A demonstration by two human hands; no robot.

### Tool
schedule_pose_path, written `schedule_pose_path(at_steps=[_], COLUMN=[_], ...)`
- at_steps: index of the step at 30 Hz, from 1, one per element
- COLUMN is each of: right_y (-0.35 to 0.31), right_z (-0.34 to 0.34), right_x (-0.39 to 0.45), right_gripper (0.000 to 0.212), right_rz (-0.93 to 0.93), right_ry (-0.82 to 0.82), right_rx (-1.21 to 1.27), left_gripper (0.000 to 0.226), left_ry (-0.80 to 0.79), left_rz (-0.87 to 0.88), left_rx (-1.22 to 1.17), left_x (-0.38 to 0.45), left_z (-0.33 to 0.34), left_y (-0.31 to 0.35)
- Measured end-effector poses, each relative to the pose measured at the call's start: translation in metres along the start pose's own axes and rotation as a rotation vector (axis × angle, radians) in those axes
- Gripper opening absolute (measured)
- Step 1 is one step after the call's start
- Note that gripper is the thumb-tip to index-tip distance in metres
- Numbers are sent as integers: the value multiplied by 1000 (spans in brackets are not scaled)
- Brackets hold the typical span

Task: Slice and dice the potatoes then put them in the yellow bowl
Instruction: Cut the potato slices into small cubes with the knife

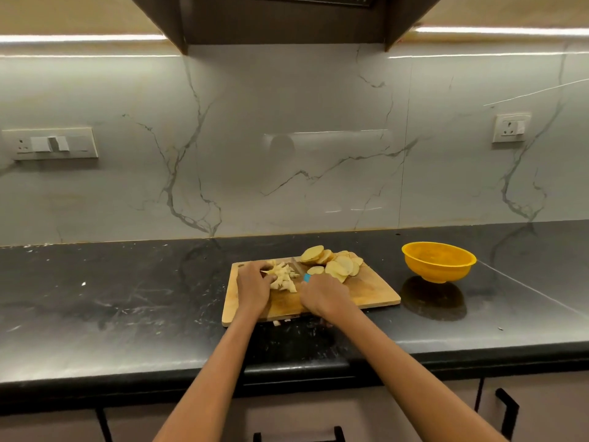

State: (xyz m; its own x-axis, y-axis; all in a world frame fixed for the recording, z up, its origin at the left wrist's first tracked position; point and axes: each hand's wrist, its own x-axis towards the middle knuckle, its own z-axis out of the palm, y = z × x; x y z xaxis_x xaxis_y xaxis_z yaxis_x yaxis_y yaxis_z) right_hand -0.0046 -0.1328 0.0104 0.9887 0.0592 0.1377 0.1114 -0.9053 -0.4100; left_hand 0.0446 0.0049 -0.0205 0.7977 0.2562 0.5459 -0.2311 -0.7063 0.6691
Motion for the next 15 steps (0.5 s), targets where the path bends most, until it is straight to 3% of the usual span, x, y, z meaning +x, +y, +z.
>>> schedule_pose_path(at_steps=[7,15], right_y=[22,26], right_z=[3,6], right_x=[18,54], right_gripper=[37,37], right_rz=[-38,-138], right_ry=[107,289], right_rx=[28,107], left_gripper=[51,27], left_ry=[-101,36], left_rz=[-3,-93], left_rx=[95,5], left_x=[-9,24], left_z=[16,11], left_y=[-2,-15])
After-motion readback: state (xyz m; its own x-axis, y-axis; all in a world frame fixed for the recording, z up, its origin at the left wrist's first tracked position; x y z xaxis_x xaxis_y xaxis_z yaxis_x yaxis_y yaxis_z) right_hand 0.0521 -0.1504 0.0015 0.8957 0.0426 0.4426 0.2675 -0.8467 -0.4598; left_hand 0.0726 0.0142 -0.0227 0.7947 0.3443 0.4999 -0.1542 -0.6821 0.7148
